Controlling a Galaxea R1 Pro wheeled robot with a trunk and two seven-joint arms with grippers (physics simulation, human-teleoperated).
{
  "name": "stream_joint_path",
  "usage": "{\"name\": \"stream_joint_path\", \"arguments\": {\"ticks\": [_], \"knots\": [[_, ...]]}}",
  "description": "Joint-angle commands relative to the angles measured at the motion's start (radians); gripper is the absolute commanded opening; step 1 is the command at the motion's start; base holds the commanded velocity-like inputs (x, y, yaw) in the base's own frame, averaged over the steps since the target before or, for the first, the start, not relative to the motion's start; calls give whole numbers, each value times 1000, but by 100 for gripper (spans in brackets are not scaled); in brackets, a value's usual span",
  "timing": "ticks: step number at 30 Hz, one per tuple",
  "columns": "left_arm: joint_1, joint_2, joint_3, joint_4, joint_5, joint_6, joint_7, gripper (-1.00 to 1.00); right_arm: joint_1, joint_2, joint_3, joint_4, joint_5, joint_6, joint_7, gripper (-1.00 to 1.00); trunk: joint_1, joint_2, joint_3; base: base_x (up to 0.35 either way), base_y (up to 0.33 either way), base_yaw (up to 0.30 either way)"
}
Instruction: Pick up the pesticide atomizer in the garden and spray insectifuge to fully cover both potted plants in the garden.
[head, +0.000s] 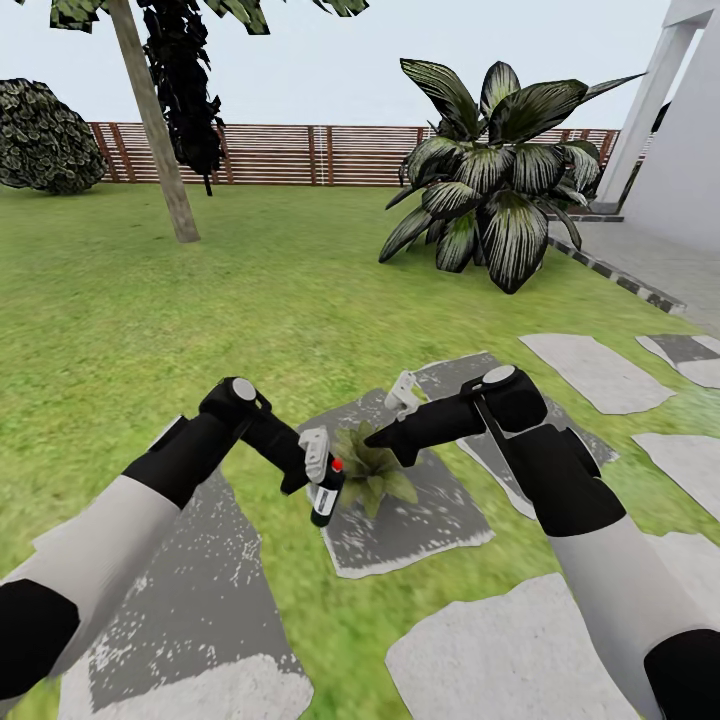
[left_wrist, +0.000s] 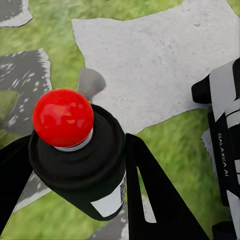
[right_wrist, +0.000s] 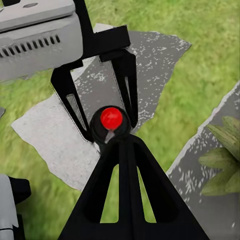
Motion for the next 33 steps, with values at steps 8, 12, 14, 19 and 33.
{"name": "stream_joint_path", "arguments": {"ticks": [8, 12, 14, 19, 33], "knots": [[-34, -7, -1, -2, -3, 35, -5, -100, -1, 0, 1, -1, 10, 6, 10, -100, 0, 0, -1, 0, 0, 0], [-35, -7, -1, -2, -3, 36, -5, -100, -1, 0, 1, -1, 11, 6, 10, -100, 0, 0, -1, 0, 0, 0], [-35, -16, -1, -2, -3, 37, -5, -100, -1, 0, 1, -1, 11, 6, 10, -100, 0, 0, -1, 0, 0, 0], [-35, -49, -1, -1, -3, 37, -5, -100, -1, 0, 1, -1, 11, 6, 10, -100, 0, 0, -1, 0, 0, 0], [-46, -66, -1, -3, -3, 37, -5, -100, -1, 0, 1, -1, 11, 6, 10, -100, 0, 0, -1, 0, 0, 0]]}}
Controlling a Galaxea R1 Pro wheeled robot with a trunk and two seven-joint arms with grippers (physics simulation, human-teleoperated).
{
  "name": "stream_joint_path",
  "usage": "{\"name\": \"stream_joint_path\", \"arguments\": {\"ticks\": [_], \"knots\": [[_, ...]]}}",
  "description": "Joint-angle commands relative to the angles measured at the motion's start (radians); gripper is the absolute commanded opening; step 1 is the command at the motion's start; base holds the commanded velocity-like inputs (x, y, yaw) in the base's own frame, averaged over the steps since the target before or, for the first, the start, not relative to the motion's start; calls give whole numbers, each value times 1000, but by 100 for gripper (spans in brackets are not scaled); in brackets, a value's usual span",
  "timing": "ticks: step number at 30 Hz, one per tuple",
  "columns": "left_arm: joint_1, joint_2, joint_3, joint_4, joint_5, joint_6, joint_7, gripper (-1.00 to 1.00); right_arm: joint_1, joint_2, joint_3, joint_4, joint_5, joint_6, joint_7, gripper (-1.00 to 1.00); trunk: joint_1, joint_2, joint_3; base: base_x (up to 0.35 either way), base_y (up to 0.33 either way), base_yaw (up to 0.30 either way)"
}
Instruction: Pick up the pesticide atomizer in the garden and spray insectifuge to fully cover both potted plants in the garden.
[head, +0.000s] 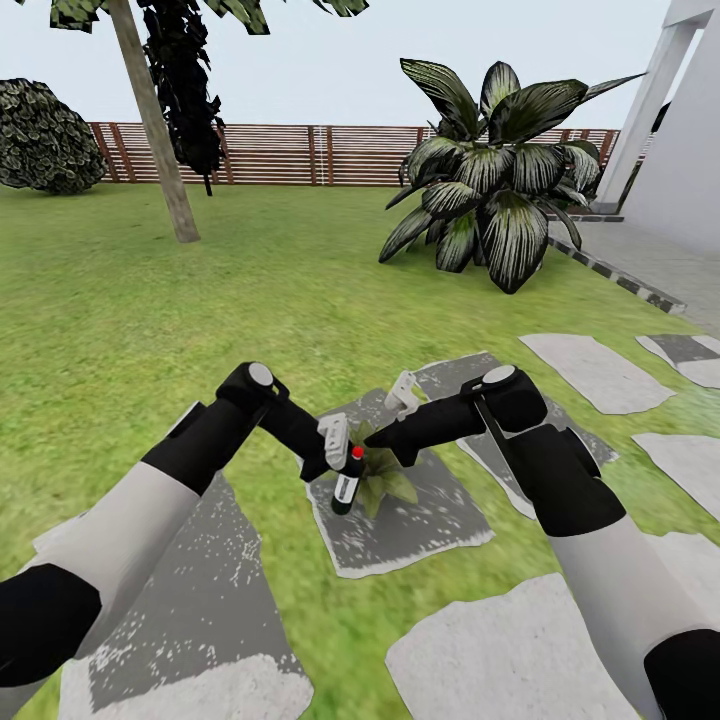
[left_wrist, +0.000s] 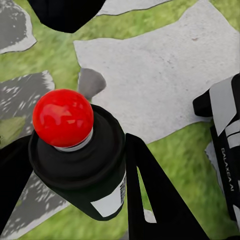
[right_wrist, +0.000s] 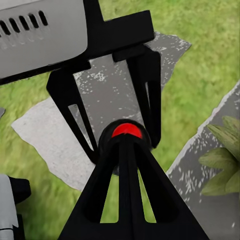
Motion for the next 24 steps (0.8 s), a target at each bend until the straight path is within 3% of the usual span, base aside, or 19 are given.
{"name": "stream_joint_path", "arguments": {"ticks": [1, 18, 24], "knots": [[-2, 0, -1, -1, -5, 11, -5, -100, -1, 0, 1, -1, 10, 6, 10, -100, 0, 0, -1, 0, 0, 0], [-4, 0, -1, -5, -3, 26, -5, -100, -1, 0, 1, -1, 10, 6, 9, -100, 0, 0, -1, 0, 0, 0], [-5, -19, -1, -7, -3, 27, -5, -100, -1, 0, 1, -1, 10, 6, 9, -100, 0, 0, -1, 0, 0, 0]]}}
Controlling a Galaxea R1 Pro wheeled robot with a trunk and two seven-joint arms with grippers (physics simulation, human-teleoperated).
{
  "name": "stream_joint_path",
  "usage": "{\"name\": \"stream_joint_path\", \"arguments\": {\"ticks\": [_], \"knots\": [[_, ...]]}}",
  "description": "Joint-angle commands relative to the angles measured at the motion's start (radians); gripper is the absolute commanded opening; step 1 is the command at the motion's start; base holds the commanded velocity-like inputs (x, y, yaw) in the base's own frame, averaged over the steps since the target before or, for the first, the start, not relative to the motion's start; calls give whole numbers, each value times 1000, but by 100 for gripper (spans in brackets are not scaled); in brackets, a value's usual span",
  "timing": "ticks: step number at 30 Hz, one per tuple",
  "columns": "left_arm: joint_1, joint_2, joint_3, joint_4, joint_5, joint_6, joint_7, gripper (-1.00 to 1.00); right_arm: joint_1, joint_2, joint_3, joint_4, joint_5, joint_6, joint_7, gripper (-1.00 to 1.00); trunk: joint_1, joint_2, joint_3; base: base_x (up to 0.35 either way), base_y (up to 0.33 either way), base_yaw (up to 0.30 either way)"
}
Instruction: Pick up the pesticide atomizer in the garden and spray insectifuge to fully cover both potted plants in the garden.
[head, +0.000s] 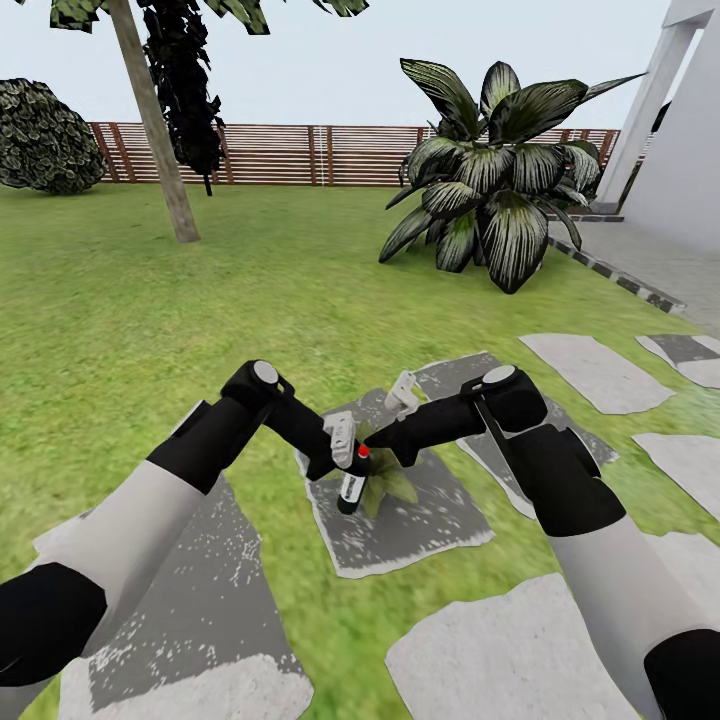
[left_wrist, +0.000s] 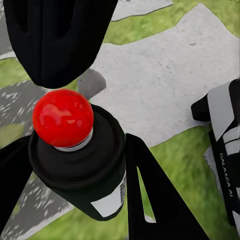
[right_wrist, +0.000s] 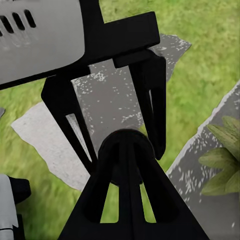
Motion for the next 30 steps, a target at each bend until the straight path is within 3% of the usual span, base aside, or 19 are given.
{"name": "stream_joint_path", "arguments": {"ticks": [1, 7, 30], "knots": [[-1, -3, -1, -2, -5, 11, -5, -100, -1, 0, 1, -1, 10, 6, 10, -100, 0, 0, -1, 0, 0, 0], [-15, -15, -1, -1, -4, 11, -5, -100, -1, 0, 1, -1, 10, 6, 10, -100, 0, 0, -1, 0, 0, 0], [-21, -11, -5, 6, -4, 7, -5, -100, -1, 0, 1, -1, 10, 6, 10, -100, 0, 0, -1, 0, 0, 0]]}}
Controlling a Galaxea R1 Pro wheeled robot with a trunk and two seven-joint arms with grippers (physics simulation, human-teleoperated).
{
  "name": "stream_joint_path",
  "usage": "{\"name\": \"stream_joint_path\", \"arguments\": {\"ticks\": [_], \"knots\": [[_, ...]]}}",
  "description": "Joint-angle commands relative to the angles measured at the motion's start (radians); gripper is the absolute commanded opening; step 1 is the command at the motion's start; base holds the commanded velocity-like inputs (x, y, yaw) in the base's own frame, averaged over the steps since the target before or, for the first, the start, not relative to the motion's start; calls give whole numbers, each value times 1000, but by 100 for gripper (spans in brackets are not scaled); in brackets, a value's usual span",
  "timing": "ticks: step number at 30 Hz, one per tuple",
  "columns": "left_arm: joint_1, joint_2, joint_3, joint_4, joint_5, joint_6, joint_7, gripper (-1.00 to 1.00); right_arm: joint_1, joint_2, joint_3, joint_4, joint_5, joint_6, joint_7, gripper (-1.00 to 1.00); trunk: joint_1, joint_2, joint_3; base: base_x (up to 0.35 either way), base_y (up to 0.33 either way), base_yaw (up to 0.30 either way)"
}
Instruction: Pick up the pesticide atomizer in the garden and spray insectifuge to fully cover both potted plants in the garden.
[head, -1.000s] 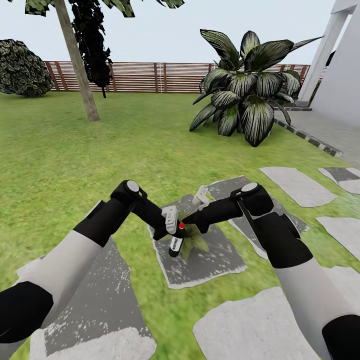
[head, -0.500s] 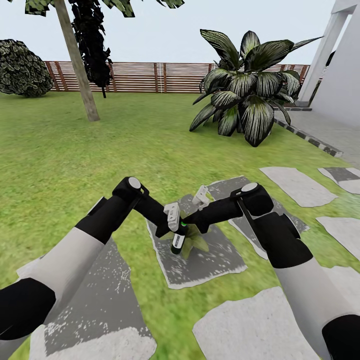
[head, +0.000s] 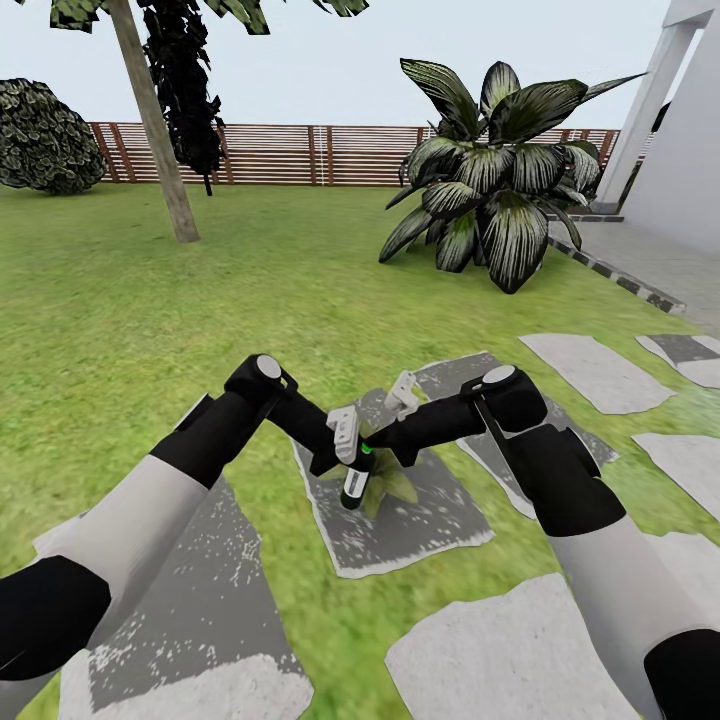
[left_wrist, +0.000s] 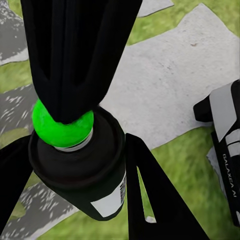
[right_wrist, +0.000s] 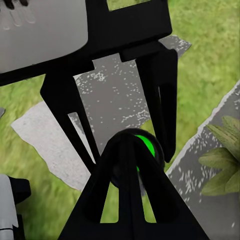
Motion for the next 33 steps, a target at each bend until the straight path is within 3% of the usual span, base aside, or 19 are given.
{"name": "stream_joint_path", "arguments": {"ticks": [1, 8, 11, 15, 20, 21, 23, 24, 25, 26, 27, 28, 29, 31, 32, 33], "knots": [[-1, 1, -2, -1, -6, 10, -5, -100, -1, 0, 1, -1, 10, 6, 10, -100, 0, 0, -1, 0, 0, 0], [8, 11, -1, 5, -9, -26, -5, -100, -1, 0, 1, -1, 10, 6, 9, -100, 0, 0, -1, 0, 0, 0], [23, 30, -2, 61, -14, -48, -5, -100, -1, 0, 1, -1, 10, 6, 9, -100, 0, 0, -1, 0, 0, 0], [30, 84, 0, 179, -47, -110, -5, -100, -1, -1, 1, -1, 10, 6, 10, -100, 0, 0, -1, 0, 0, 0], [29, 176, 10, 204, -52, -119, -5, -100, 1, -7, 0, 0, 12, -59, 11, -100, 0, 0, -1, 0, 0, 0], [27, 201, 12, 205, -51, -119, -5, -100, 2, -26, 0, 0, 14, -70, 11, -100, 0, 0, -1, 0, 0, 0], [24, 227, 73, 206, -48, -112, -5, -100, 9, -71, 0, 3, 14, -76, 9, -100, 0, 0, -1, 0, 0, 0], [24, 230, 138, 206, -48, -105, -5, -100, 10, -91, -4, 5, 15, -77, 5, -100, 0, 0, -1, 0, 0, 0], [23, 232, 257, 205, -50, -71, -5, -100, 11, -134, -13, 7, 16, -78, 0, -100, 0, 0, -1, 0, 0, 0], [23, 233, 301, 205, -50, -43, -5, -100, 11, -154, -19, 9, 17, -76, -4, -100, 0, 0, -1, 0, 0, 0], [23, 235, 360, 204, -51, 13, 2, -100, 11, -184, -57, 25, 18, -74, -31, -100, 0, 0, -1, 0, 0, 0], [23, 238, 404, 202, -52, 83, 85, -100, 11, -207, -167, 57, 18, -73, -115, -100, 0, 0, -1, 0, 0, 0], [25, 238, 424, 201, -53, 155, 167, -100, 11, -216, -325, 78, 18, -72, -240, 100, 0, 0, -1, 0, 0, 0], [29, 237, 433, 198, -53, 231, 226, -100, 11, -216, -482, 88, 20, -72, -386, 100, 0, 0, -1, 0, 0, 0], [30, 237, 436, 197, -53, 267, 242, -100, 11, -215, -525, 91, 20, -72, -463, 100, 0, 0, -1, 0, 0, 0], [31, 237, 437, 197, -53, 287, 248, -100, 11, -215, -543, 92, 19, -72, -507, 100, 0, 0, -1, 0, 0, 0]]}}
